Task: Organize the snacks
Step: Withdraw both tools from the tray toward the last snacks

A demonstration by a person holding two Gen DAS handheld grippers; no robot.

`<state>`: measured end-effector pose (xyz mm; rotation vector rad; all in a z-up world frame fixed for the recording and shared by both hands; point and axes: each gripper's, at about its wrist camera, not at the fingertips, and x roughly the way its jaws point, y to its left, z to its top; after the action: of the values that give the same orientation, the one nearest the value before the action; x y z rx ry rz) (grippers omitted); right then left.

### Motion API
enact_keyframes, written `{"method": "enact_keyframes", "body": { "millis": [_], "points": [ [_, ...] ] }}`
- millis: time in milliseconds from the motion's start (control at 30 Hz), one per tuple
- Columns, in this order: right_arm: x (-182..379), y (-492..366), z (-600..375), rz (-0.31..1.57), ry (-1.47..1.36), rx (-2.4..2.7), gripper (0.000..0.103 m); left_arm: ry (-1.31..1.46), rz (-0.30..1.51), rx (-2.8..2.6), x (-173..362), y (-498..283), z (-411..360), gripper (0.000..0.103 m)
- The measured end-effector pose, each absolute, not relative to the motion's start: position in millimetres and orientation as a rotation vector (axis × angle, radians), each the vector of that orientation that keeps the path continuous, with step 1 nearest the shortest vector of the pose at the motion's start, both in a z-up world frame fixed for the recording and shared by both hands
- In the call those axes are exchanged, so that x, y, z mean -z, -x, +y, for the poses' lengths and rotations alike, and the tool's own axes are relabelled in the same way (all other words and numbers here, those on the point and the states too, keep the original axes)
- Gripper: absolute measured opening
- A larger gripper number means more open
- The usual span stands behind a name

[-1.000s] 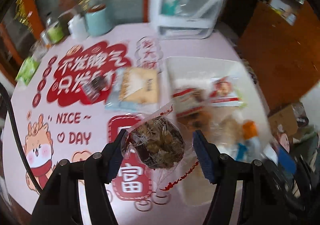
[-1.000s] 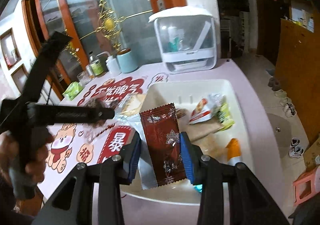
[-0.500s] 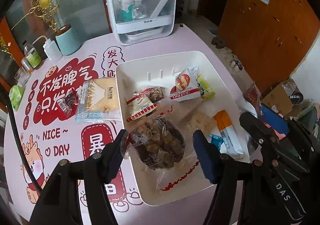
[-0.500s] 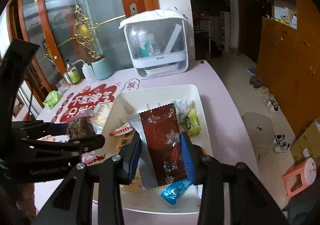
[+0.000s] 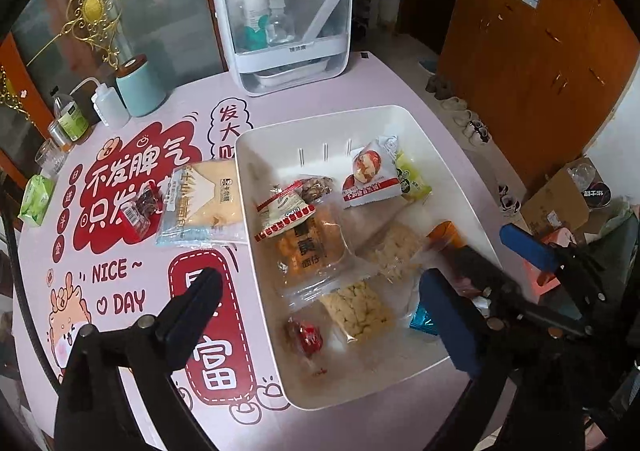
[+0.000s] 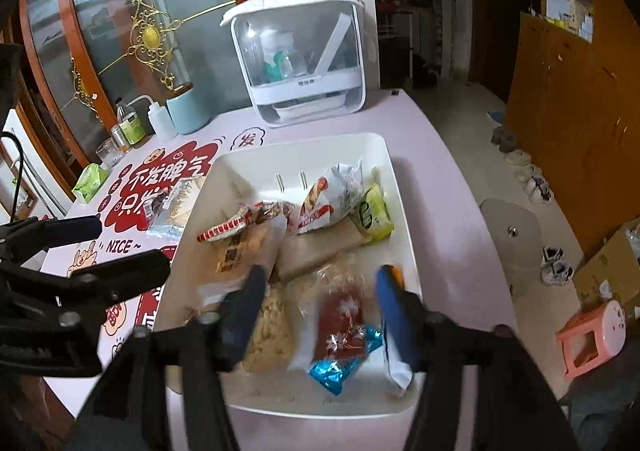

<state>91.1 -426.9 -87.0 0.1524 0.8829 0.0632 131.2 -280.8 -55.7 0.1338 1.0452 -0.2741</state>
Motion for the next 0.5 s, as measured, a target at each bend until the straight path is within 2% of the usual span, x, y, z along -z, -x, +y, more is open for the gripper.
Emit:
{"method": "enact_keyframes", "body": {
  "millis": [500],
  "points": [
    [88.9,-82.1,-420.4,0.917,-0.179,-0.071,0.064,-0.165,1.036,0.250,46.7,-116.5,-266.0,0.099]
  ]
}}
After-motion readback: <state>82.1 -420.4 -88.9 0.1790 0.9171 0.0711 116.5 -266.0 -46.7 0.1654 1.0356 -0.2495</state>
